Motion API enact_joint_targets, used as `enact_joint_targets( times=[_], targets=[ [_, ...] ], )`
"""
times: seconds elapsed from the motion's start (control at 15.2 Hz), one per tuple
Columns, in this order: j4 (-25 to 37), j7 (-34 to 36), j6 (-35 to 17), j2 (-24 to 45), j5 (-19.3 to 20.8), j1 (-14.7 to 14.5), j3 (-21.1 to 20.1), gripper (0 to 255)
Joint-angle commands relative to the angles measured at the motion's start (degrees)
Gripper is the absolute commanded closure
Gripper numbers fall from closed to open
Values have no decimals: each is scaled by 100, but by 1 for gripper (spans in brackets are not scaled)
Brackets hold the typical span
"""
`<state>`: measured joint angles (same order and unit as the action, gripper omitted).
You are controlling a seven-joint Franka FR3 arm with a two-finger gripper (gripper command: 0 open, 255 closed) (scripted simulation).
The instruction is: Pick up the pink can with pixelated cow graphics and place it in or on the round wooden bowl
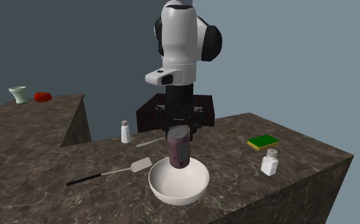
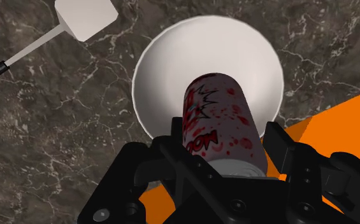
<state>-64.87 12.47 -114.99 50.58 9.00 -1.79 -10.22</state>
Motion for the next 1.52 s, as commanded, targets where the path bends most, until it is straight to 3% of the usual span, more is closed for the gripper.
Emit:
enact_joint_targets(
  times=[0.0,0.4,0.92,0.99,1.32,1.45],
  targets=[
    [2,10,-96,91,12,-10,9,255],
    [-50,27,-401,346,43,-21,37,255],
    [-50,27,-401,346,43,-21,37,255],
    [-49,26,-401,346,42,-20,37,0],
    [-50,27,-401,346,43,-21,37,0],
    [-20,15,-166,140,18,-12,15,0]
  ],
)
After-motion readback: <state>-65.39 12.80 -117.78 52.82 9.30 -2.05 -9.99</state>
